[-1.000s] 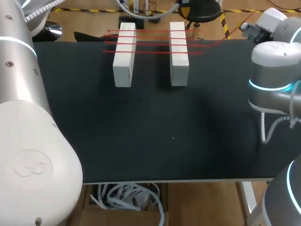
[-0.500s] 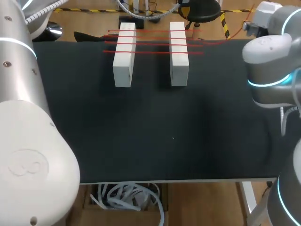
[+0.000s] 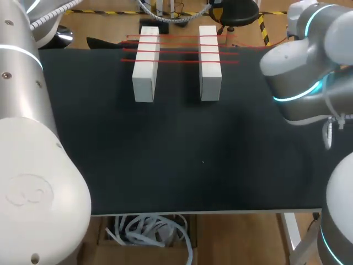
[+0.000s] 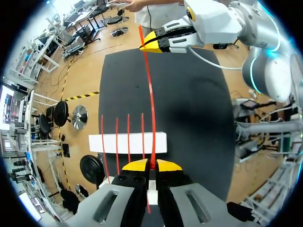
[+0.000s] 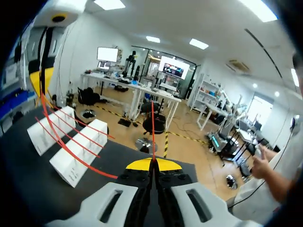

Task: Grab the tape and strap the tape.

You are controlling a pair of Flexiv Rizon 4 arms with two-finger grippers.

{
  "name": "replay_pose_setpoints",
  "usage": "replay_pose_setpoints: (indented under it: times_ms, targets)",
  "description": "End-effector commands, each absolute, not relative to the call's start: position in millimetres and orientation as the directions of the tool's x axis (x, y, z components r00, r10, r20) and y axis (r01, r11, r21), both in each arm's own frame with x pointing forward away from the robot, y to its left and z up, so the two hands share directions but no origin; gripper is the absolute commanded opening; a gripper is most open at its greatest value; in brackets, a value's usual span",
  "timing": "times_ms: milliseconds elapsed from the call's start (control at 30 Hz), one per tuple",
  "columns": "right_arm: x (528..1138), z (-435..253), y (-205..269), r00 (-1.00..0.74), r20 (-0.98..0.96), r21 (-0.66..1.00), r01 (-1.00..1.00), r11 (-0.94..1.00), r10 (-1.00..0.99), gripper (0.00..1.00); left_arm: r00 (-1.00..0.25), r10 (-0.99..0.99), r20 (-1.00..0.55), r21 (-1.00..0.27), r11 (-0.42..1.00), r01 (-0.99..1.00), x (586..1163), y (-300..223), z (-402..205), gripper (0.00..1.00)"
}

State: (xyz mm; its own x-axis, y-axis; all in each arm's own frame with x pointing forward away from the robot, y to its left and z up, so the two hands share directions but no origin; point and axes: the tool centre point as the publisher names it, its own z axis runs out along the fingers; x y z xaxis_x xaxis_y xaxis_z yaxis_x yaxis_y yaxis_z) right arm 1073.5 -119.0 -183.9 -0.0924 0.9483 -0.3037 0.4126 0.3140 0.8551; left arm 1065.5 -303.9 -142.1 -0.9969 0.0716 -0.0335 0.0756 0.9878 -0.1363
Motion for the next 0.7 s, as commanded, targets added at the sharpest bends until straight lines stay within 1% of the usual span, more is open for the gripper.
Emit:
replay_pose_setpoints:
  times_ms: [33,167,233,467,700]
  targets:
    - [1076,-182,-113,0.111,-0.46,0.759,0.564,0.326,0.881,0.0,-0.997,0.071,-0.032,-0.133,0.988,0.075,1066,-304,-142,0.0]
    - [1077,-183,-113,0.096,-0.502,0.742,0.558,0.371,0.86,0.0,-0.997,0.071,-0.032,-0.133,0.988,0.075,1066,-304,-142,0.0]
    - [1079,-182,-111,0.071,-0.558,0.718,0.54,0.439,0.826,0.0,-0.997,0.071,-0.032,-0.133,0.988,0.075,1066,-304,-142,0.0]
    - [1083,-179,-96,-0.034,-0.641,0.662,0.483,0.574,0.767,0.0,-0.997,0.071,-0.032,-0.133,0.988,0.075,1066,-304,-142,0.0]
    - [1082,-178,-77,-0.092,-0.647,0.653,0.446,0.612,0.757,0.0,-0.997,0.071,-0.032,-0.133,0.988,0.075,1066,-304,-142,0.0]
